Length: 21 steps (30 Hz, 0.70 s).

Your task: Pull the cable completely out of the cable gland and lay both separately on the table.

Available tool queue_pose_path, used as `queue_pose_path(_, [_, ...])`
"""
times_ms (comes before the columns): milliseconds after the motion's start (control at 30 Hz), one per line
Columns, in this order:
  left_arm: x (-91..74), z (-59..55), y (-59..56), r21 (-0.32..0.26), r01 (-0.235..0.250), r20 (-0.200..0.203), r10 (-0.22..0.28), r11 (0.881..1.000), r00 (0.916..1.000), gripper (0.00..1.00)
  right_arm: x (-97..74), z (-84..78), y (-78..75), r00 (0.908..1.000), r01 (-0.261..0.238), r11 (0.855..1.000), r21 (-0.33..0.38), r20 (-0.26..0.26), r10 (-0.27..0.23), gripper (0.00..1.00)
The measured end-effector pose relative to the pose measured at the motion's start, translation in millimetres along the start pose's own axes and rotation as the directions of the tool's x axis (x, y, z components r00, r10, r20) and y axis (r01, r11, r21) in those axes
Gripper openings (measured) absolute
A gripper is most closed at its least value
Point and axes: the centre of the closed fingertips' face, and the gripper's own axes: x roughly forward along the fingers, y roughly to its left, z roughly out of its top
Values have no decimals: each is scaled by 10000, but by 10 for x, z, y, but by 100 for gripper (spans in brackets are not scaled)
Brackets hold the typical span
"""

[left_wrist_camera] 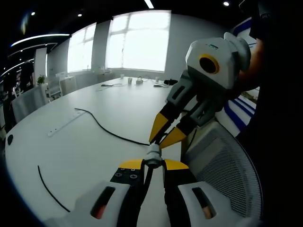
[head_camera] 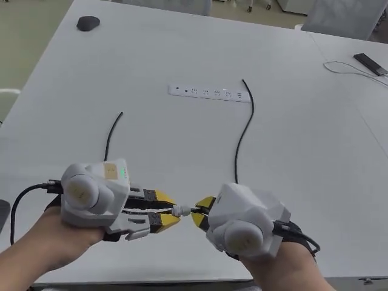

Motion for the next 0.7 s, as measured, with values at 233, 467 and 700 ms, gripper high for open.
queue_pose_path(233, [-40,63,65,-133,-50,192,53,9999,9998,15,-12,-7,-82,9994,259,9972,702,229,-275,1])
queue_pose_path(467, [-47,58,108,-102,-84,233,86,9999,9997,15,-14,-65,-143,9991,349,9884,1480,195,-382,0])
queue_pose_path(700, [-47,65,130,-122,-118,261,121,9999,9996,15,4,-173,-200,9986,489,9744,2196,84,-521,0])
